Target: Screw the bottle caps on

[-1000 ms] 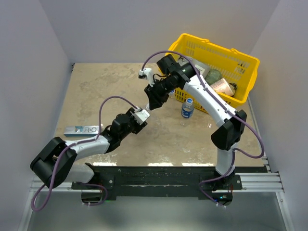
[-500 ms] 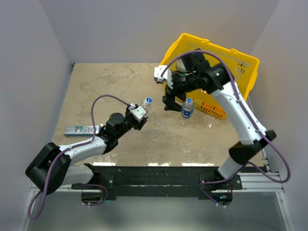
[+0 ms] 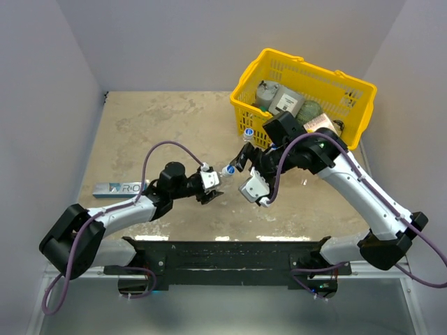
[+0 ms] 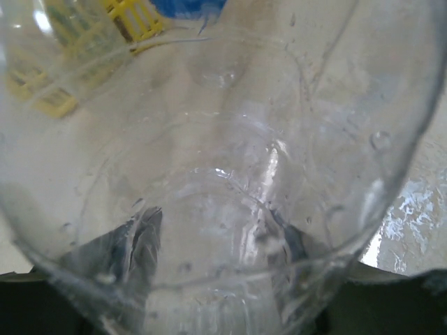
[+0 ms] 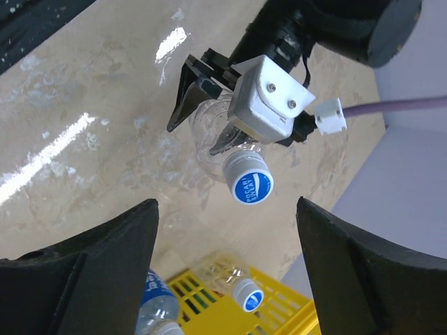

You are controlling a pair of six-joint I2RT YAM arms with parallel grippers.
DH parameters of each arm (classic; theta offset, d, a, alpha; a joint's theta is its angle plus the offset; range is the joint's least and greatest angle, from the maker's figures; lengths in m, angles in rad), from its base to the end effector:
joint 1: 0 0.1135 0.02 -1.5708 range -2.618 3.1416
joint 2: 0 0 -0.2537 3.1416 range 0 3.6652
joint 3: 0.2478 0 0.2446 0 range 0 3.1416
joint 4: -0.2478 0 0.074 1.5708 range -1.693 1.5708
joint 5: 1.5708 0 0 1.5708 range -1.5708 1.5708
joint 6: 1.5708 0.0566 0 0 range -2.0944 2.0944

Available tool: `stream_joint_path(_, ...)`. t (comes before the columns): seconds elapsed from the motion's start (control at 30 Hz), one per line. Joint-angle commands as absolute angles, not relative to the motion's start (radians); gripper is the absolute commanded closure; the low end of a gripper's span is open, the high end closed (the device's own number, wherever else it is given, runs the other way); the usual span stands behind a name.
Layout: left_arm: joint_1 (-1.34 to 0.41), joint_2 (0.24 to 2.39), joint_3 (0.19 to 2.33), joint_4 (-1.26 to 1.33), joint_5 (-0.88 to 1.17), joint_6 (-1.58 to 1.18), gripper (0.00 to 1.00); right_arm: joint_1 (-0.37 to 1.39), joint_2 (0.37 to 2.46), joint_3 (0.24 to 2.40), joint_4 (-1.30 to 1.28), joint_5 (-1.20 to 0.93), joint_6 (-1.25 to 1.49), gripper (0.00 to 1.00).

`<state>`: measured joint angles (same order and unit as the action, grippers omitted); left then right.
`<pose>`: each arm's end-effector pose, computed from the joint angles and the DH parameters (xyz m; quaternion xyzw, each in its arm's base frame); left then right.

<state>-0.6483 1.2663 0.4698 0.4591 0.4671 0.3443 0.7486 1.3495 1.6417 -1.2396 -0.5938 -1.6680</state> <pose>0.1999 -0.1834 0.1867 0.4956 0.6342 -0.2718 0.5276 0.1577 0.1897 0.3886 -0.8828 0.2389 0.1194 0.3864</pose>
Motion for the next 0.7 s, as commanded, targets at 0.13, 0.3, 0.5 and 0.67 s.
stream_joint_path(0.13, -0.644, 1.279, 0.534, 0.391, 0.581, 0.502, 1.00, 0.779, 1.413, 1.709, -1.368, -0.609, -1.939, 0.34)
stream_joint_path(0.3, -0.643, 1.284, 0.548, 0.394, 0.594, 0.522, 1.00, 0.782, 1.451, 1.726, -1.399, -0.594, -1.985, 0.39)
stream_joint_path(0.5, -0.643, 1.285, 0.557, 0.391, 0.601, 0.534, 1.00, 0.792, 1.468, 1.726, -1.419, -0.581, -2.017, 0.44)
stream_joint_path(0.67, -0.643, 1.284, 0.557, 0.394, 0.601, 0.529, 1.00, 0.793, 1.480, 1.721, -1.419, -0.572, -2.023, 0.51)
